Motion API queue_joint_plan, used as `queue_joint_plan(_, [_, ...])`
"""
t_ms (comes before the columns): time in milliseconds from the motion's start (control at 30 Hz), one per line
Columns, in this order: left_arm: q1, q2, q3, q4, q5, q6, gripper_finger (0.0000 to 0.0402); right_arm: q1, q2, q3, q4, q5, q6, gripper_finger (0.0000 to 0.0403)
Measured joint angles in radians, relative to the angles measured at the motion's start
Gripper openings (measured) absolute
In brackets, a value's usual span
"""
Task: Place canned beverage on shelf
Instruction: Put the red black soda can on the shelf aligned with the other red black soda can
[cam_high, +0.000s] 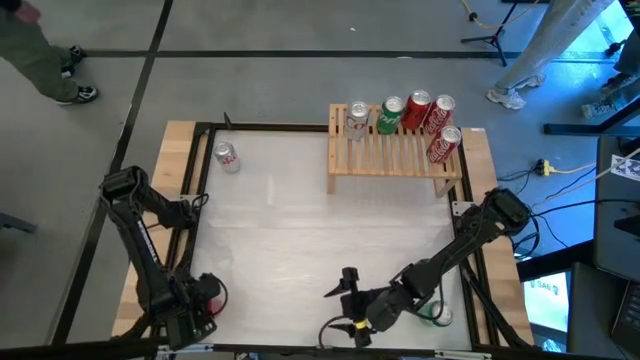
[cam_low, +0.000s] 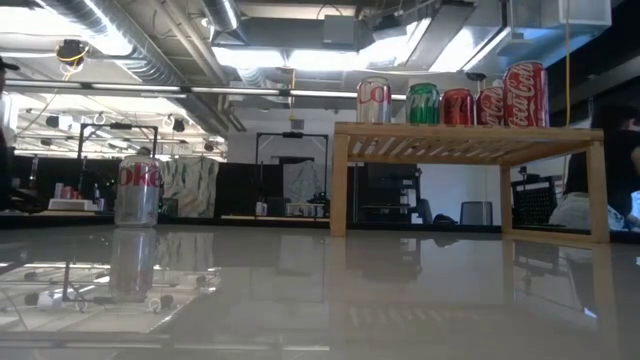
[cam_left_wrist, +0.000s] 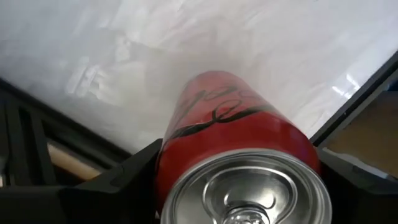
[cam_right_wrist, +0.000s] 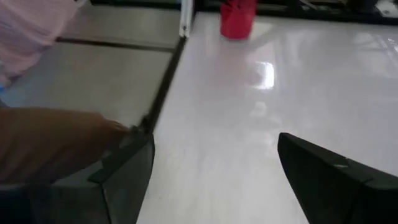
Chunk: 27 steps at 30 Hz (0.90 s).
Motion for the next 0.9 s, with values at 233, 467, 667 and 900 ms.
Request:
queue_joint_plan(233, [0.096, 0.003, 0.097, 0.007, -0.078, 0.147, 0.0282, 0.082, -0.027, 0.000, -0.163, 0.089, 0.083, 0.0335])
queue_joint_plan(467, [0.215, 0.003, 0.205, 0.011, -0.178, 0.352, 0.0282, 0.143, -0.018, -0.026, -0.271, 0.196, 0.218, 0.0335])
queue_joint_plan(667, [0.326, 0.003, 0.230, 0.037, -0.187, 0.524, 0.0282, 0.175, -0.018, -0.097, -0.263, 0.244, 0.311, 0.0335])
queue_joint_plan(900, [0.462, 0.038, 0.231, 0.121, -0.118, 0.706, 0.0282, 0.172, -0.017, -0.156, -0.237, 0.248, 0.363, 0.0335])
